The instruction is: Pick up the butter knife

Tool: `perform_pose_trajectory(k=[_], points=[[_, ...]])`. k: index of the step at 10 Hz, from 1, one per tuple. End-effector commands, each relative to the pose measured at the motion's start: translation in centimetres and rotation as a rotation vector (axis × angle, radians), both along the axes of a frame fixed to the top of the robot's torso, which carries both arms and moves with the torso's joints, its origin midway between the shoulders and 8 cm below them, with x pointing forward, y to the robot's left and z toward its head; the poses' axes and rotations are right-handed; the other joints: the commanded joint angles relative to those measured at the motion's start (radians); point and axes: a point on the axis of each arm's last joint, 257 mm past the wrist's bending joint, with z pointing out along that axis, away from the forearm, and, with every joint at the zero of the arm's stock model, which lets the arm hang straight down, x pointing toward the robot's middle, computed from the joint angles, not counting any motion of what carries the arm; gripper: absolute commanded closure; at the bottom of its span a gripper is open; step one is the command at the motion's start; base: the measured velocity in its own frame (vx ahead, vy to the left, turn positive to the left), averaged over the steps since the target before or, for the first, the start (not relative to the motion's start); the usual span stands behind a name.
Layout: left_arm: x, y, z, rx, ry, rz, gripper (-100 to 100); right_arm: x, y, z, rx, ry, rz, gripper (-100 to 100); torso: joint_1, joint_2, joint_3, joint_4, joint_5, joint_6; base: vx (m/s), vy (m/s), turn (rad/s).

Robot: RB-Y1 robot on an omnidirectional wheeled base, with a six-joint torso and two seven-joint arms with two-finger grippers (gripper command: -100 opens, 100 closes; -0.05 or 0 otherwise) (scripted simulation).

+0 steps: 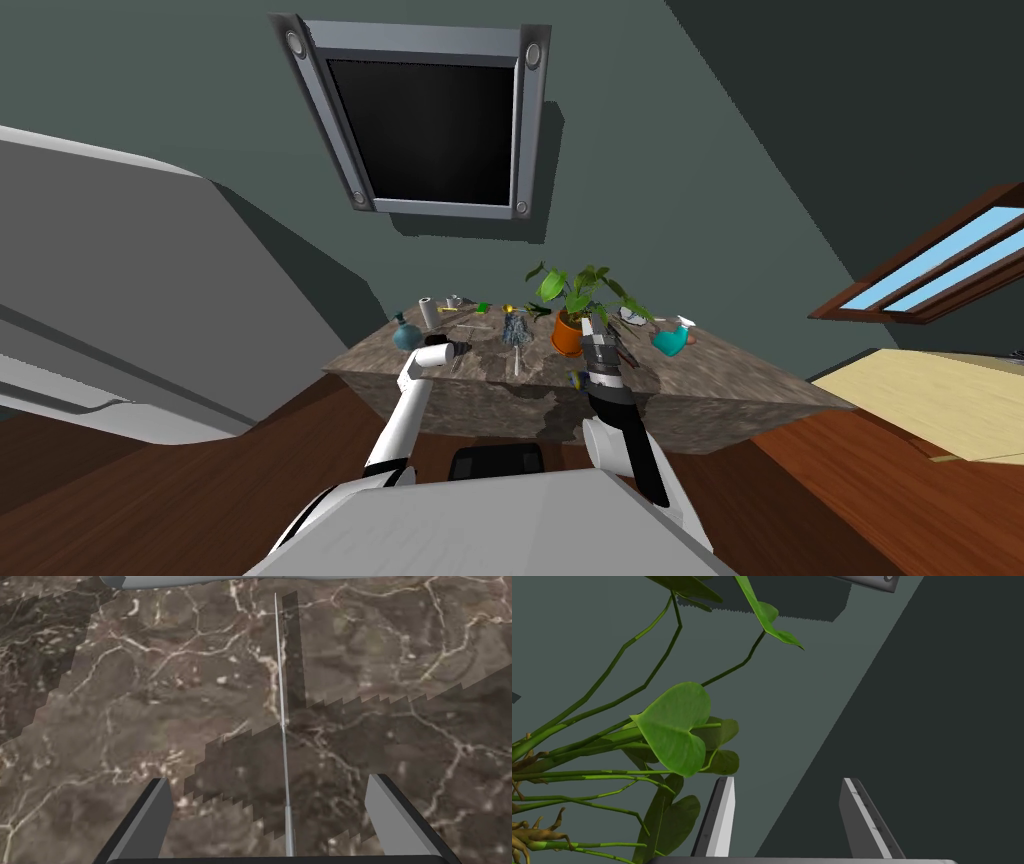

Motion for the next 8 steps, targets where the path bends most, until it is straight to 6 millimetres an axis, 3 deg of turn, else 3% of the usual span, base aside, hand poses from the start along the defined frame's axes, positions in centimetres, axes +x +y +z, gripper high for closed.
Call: perform_pose_trajectory(k=[1, 5, 6, 7, 8], points=[[0.0, 0.0, 0.0, 0.0, 0.0, 0.0, 100, 0.0, 0.0, 0.0, 0.0, 0.0, 0.0, 0, 0.0, 0.0, 0.0, 0.0, 0.0, 0.0, 0.006, -0.002, 0.0], [0.0, -0.2, 0.1, -0.008, 0.0, 0.001, 100, 0.0, 0.0, 0.0, 0.0, 0.0, 0.0, 0, -0.002, 0.002, 0.001, 0.0, -0.002, 0.0, 0.0, 0.0, 0.0], [0.0, -0.2, 0.1, -0.007, -0.001, 0.001, 0, 0.0, 0.0, 0.0, 0.0, 0.0, 0.0, 0, -0.002, 0.002, 0.0, 0.0, -0.002, 0.0, 0.0, 0.0, 0.0], [0.2, 0.0, 0.9, 0.0, 0.0, 0.003, 100, 0.0, 0.0, 0.0, 0.0, 0.0, 0.0, 0, -0.002, 0.001, 0.0, 0.0, -0.002, 0.0, -0.056, 0.009, -0.023], [0.3, 0.0, 1.3, 0.0, 0.0, 0.004, 100, 0.0, 0.0, 0.0, 0.0, 0.0, 0.0, 0, -0.002, 0.004, 0.002, 0.0, -0.002, 0.0, -0.09, 0.012, -0.02]])
